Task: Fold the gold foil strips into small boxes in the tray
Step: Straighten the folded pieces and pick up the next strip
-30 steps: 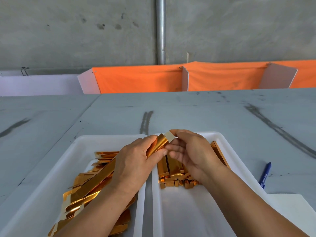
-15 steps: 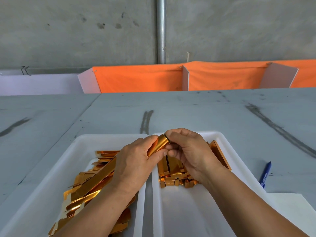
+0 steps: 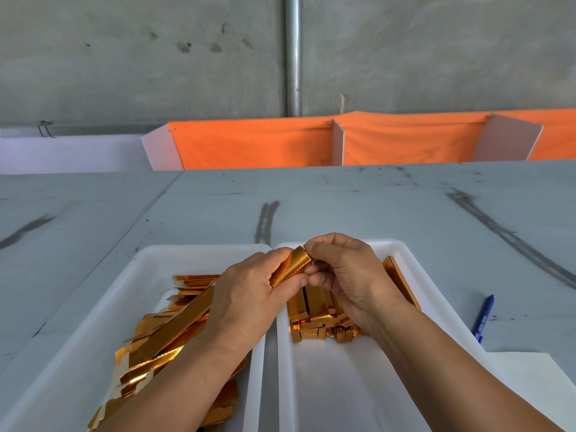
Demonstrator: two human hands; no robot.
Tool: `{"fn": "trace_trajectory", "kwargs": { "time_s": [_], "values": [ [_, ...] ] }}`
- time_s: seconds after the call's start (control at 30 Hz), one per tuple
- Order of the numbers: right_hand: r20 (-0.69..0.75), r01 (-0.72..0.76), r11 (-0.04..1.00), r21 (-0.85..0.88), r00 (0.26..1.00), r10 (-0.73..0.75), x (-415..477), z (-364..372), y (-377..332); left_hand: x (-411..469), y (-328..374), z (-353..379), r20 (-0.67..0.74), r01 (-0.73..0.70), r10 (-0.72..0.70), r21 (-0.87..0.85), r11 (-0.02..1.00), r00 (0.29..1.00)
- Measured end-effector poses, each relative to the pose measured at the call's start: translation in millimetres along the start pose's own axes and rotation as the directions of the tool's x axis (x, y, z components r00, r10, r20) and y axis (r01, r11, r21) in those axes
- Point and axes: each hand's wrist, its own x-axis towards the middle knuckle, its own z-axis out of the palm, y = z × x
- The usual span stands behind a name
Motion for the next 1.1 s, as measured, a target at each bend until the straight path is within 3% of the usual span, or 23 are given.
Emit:
{"fn": "trace_trajectory", "kwargs": {
  "time_s": [0.4,1.1],
  "values": [
    [-0.002,0.104,0.979,-0.177,0.994,-0.106,-0.2,-1.6,3.2,0.0,-1.5,0.3,-0.009,0.017,-0.017,0.010,1.000,1.000],
    [0.048,0.099,0.984,-0.148,0.995,-0.093,-0.1,-3.7,4.5,-0.4,-1.2,-1.2,-0.050,0.038,-0.037,0.016,0.999,0.998]
  ]
}}
